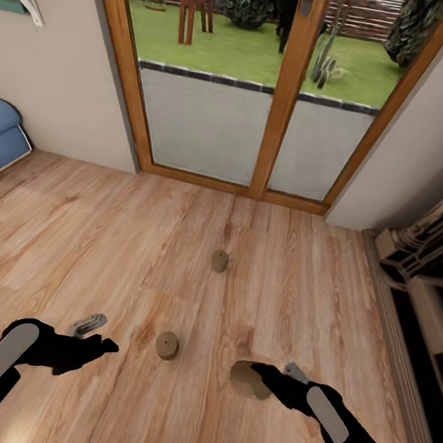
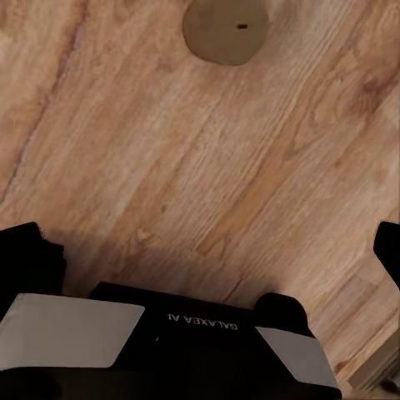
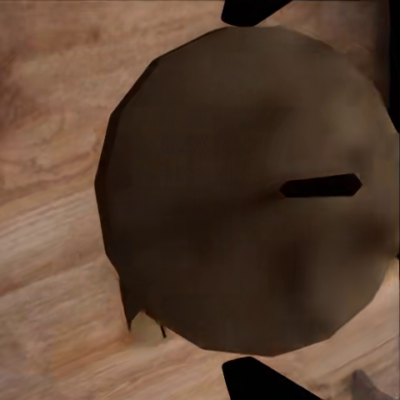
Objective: Place each of the two pumpkins and all three candles from the living room inside a cabinet in the living room (use any cabinet), then make sure every cabinet is closed, and position the cauldron so it is next to a table in the living room.
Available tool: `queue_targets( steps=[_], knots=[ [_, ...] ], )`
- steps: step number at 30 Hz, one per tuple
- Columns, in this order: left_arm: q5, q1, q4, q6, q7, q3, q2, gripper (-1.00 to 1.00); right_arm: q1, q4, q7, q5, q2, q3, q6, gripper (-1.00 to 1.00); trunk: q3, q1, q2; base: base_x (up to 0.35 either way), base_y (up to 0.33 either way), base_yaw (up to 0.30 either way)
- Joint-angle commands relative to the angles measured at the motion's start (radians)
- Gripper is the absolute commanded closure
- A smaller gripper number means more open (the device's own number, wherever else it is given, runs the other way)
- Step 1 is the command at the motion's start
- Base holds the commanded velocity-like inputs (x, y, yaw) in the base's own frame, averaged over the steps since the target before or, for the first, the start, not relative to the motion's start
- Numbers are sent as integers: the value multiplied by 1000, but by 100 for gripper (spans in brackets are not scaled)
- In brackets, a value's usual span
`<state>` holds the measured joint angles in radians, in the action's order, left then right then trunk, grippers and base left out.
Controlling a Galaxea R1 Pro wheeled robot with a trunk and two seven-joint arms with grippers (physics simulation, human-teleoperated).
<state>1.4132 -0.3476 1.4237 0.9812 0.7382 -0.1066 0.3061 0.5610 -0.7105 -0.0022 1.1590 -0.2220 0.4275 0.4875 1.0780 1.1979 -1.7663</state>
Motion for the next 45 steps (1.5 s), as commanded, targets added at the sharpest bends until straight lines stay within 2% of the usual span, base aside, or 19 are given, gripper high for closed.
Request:
queue_targets(
  steps=[1,2,3,5,7,8,10,12,14,18,22,26,27,32,38,42,45],
  knots=[
    [1,-1,0,-1,10,-1,0,-100,2,-55,0,11,-16,-28,25,100,1,0,0,282,0,0],
    [-7,-2,-2,-1,10,-1,0,-100,3,-113,-2,10,-25,-61,50,100,1,0,0,282,0,0],
    [-18,-2,-13,-1,8,-1,-1,-100,3,-216,-7,4,-32,-104,86,100,1,0,0,283,0,0],
    [-29,-3,-27,-1,7,-2,-10,-100,2,-378,-28,2,-38,-133,123,100,1,0,0,283,0,0],
    [-45,-3,-34,-1,6,-3,-24,-100,-2,-536,-95,5,-40,-145,157,100,1,0,0,283,0,0],
    [-61,-4,-37,-1,6,-3,-32,-100,-3,-631,-169,7,-41,-149,183,100,1,0,0,283,0,0],
    [-88,-4,-39,-1,6,-3,-49,-100,-4,-710,-269,8,-41,-150,202,100,1,0,0,283,0,0],
    [-126,-4,-40,-1,6,-3,-68,-100,-4,-751,-340,5,-40,-151,211,100,1,0,0,283,0,0],
    [-153,-5,-40,-2,6,-3,-78,-100,-4,-763,-361,2,-40,-151,213,100,1,0,0,283,0,0],
    [-176,-5,-40,-3,4,-4,-97,-100,-4,-770,-372,-1,-40,-152,215,100,1,0,0,283,0,0],
    [-219,-7,-59,-36,-1,-6,-117,-100,-4,-771,-374,-2,-39,-152,215,100,1,0,0,283,-28,0],
    [-308,-12,-129,-79,-9,-11,-173,-100,-4,-771,-375,-3,-39,-153,215,100,1,0,0,277,-59,0],
    [-342,-12,-148,-96,-33,-14,-186,-100,-4,-771,-375,-3,-38,-152,215,100,1,0,0,285,-14,0],
    [-421,-12,-161,-111,-102,-16,-193,-100,-4,-766,-378,-4,-33,-150,215,100,1,0,0,133,-4,0],
    [-433,-11,-163,-154,-133,-17,-191,-100,-4,-766,-377,-4,-33,-150,214,100,1,0,0,10,0,0],
    [-436,-11,-163,-158,-161,-20,-193,-100,-4,-770,-376,-4,-33,-150,214,100,1,0,0,0,0,0],
    [-460,-11,-165,-192,-172,-57,-194,-100,-4,-774,-374,-4,-34,-145,215,100,10,12,-21,0,0,0]
  ],
)
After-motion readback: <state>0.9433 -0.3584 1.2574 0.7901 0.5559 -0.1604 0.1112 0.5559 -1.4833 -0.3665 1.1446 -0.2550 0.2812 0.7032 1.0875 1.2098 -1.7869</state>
